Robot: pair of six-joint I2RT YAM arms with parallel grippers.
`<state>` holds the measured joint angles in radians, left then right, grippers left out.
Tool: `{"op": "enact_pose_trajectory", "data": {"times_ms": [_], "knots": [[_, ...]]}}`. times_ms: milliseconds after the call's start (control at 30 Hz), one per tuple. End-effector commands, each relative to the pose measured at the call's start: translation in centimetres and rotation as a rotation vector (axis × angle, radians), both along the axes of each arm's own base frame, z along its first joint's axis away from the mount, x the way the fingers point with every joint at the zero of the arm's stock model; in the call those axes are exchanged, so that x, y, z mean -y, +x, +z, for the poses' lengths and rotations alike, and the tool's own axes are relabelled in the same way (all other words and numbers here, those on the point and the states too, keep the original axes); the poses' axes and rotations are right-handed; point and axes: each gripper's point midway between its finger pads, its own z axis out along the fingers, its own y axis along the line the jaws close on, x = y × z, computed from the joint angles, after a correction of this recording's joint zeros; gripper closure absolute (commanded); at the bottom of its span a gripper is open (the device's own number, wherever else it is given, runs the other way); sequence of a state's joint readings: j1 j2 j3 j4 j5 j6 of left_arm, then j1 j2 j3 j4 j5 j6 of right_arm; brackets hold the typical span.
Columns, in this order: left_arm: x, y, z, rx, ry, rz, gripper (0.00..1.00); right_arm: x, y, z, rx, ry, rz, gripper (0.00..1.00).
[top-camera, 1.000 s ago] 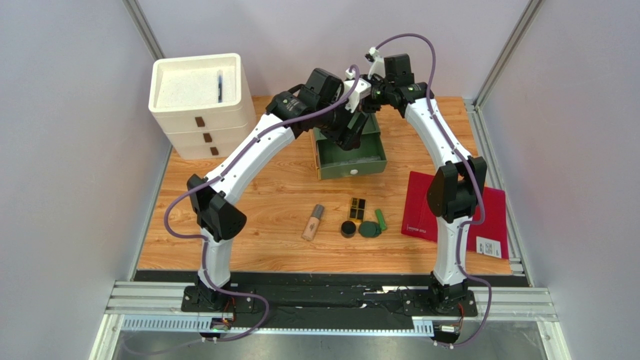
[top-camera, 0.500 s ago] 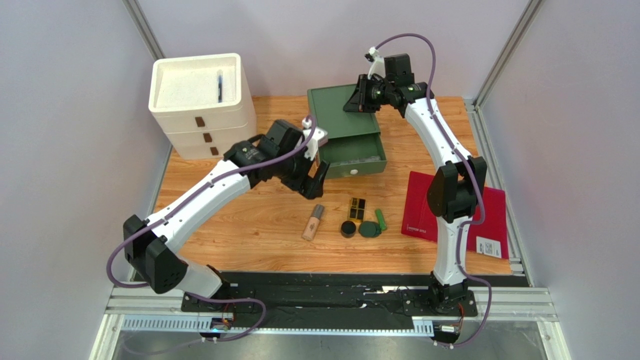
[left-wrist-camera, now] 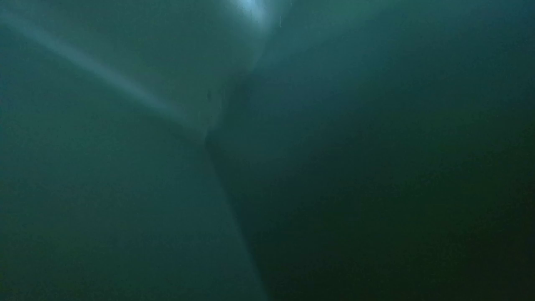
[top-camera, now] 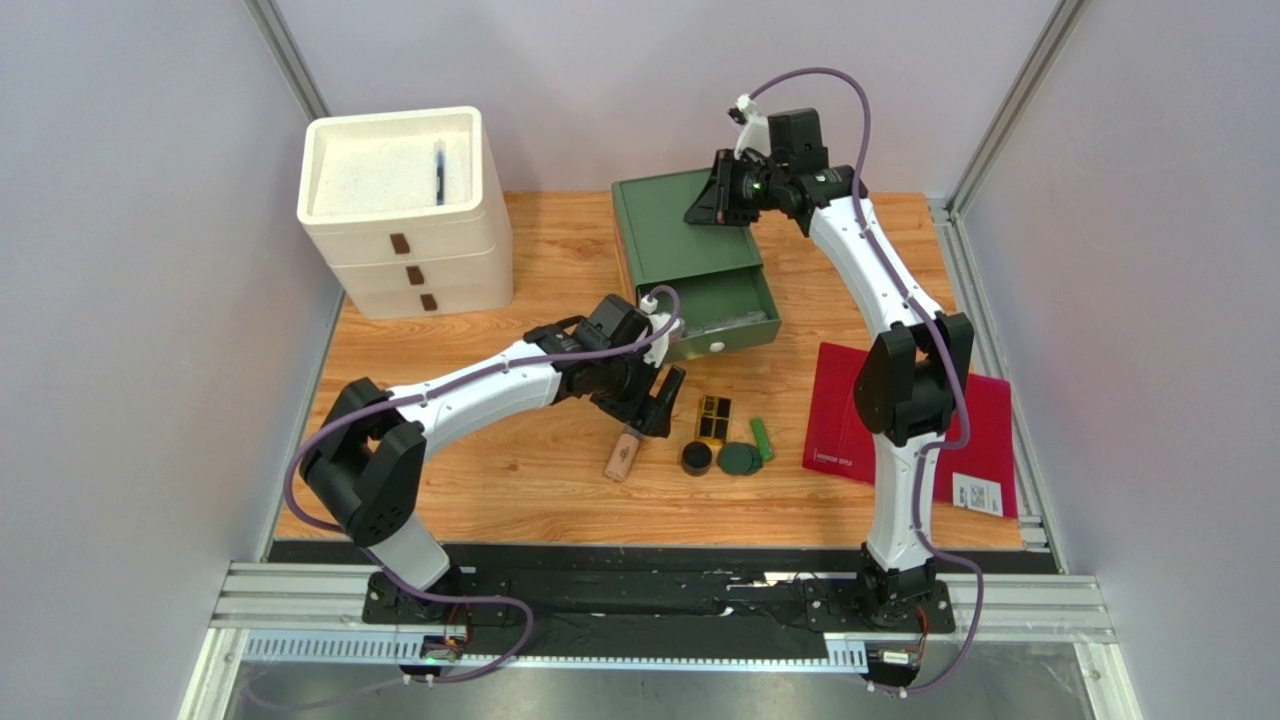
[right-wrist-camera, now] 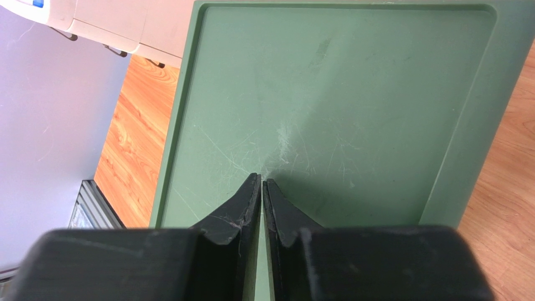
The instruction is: Organize the makeup
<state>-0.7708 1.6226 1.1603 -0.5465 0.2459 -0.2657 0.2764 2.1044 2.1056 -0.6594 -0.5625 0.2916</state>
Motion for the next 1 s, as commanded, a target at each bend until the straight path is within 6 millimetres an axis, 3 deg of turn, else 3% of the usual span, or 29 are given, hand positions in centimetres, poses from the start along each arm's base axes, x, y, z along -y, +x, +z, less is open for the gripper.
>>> {"op": "enact_pose_trajectory", "data": {"times_ms": [0,167,367,500,633,767,900,967], "knots": [[-1.0,-0.3,-2.5,0.021,0.08,0.024,0.2,0.7,-1.0,-3.7,-0.103,-0.061,-0.005,0.86],[-3.2,0.3,-1.8,0.099,0.118,0.122,0.21,0.7,-0.9,-3.7,-0.1,-0.062,-0.005,0.85],[-4.8,0.9,3.6,0.23,0.045,0.227,0.21,0.6,-0.8,-3.9,-0.111,-0.054,-0.001,0.85],[-5.1,0.6,5.4,0.257,0.01,0.24,0.19,0.4,-0.8,-4.1,-0.12,-0.049,0.0,0.85],[-5.5,0.0,4.4,0.219,0.038,0.236,0.19,0.3,-0.7,-4.3,-0.127,-0.046,0.0,0.85],[-5.8,-0.9,1.3,0.157,0.06,0.243,0.22,0.3,-0.8,-4.7,-0.137,-0.043,0.004,0.85],[-4.3,-1.5,-0.3,0.09,-0.004,0.217,0.25,0.2,-1.0,-5.0,-0.147,-0.04,0.007,0.86],[-3.5,-1.6,-1.2,0.057,-0.012,0.195,0.32,0.1,-1.1,-5.2,-0.156,-0.034,0.008,0.86]]}}
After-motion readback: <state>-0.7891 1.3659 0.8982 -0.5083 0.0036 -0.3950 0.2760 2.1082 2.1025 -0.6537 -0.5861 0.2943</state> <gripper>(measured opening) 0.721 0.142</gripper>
